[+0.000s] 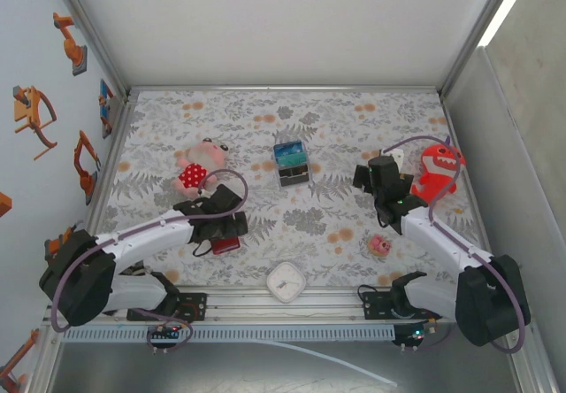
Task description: Take the credit cards out of the card holder
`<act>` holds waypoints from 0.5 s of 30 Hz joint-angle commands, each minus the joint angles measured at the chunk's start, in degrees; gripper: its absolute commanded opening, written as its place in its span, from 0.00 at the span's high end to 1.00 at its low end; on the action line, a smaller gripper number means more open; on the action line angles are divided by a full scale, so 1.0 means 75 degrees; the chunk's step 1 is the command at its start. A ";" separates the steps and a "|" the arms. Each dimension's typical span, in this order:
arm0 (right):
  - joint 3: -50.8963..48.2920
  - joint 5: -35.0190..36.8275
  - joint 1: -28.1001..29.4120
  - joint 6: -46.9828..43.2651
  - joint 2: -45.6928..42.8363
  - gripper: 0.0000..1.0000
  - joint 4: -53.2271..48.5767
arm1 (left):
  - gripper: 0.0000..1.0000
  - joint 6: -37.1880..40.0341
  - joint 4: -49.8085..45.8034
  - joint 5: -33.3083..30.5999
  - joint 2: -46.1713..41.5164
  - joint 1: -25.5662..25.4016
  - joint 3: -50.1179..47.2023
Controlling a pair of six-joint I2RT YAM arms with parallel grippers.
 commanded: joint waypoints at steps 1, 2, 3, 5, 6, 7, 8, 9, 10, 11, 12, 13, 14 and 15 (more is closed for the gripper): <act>0.0108 0.0192 0.0057 0.0162 -0.0169 0.00 -0.0048 | 0.03 0.0074 -0.0197 0.0220 0.0215 0.0045 0.0198; 0.0100 0.0202 0.0064 0.0163 -0.0184 0.01 -0.0048 | 0.03 0.0078 -0.0254 0.0235 0.0271 0.0054 0.0209; 0.0092 0.0205 0.0058 0.0162 -0.0184 0.01 -0.0048 | 0.03 0.0087 -0.0314 0.0216 0.0305 0.0052 0.0220; 0.0063 0.0220 0.0068 0.0150 -0.0195 0.01 -0.0048 | 0.03 0.0113 -0.0501 0.0187 0.0369 0.0044 0.0258; 0.0067 0.0216 0.0060 0.0160 -0.0200 0.01 -0.0048 | 0.03 0.0124 -0.0598 0.0163 0.0396 0.0049 0.0267; 0.0047 0.0216 0.0064 0.0159 -0.0207 0.01 -0.0037 | 0.03 0.0137 -0.0698 0.0137 0.0412 0.0045 0.0286; 0.0033 0.0207 0.0057 0.0167 -0.0206 0.01 -0.0018 | 0.03 0.0148 -0.0773 0.0111 0.0428 0.0047 0.0296; 0.0009 0.0198 0.0065 0.0188 -0.0217 0.01 -0.0014 | 0.03 0.0170 -0.0855 0.0089 0.0451 0.0050 0.0315; -0.0009 0.0185 0.0063 0.0203 -0.0219 0.01 -0.0001 | 0.03 0.0182 -0.0918 0.0077 0.0451 0.0047 0.0340; -0.0026 0.0171 0.0069 0.0222 -0.0218 0.01 0.0021 | 0.03 0.0184 -0.0957 0.0074 0.0451 0.0050 0.0358; -0.0036 0.0151 0.0059 0.0248 -0.0212 0.01 0.0034 | 0.03 0.0185 -0.0976 0.0065 0.0451 0.0054 0.0356; -0.0052 0.0135 0.0057 0.0270 -0.0219 0.01 0.0048 | 0.03 0.0193 -0.0951 0.0065 0.0445 0.0043 0.0338; -0.0065 0.0125 0.0059 0.0282 -0.0207 0.01 0.0057 | 0.03 0.0188 -0.0915 0.0074 0.0466 0.0044 0.0320; -0.0076 0.0117 0.0062 0.0292 -0.0200 0.01 0.0069 | 0.03 0.0196 -0.0851 0.0108 0.0510 0.0050 0.0301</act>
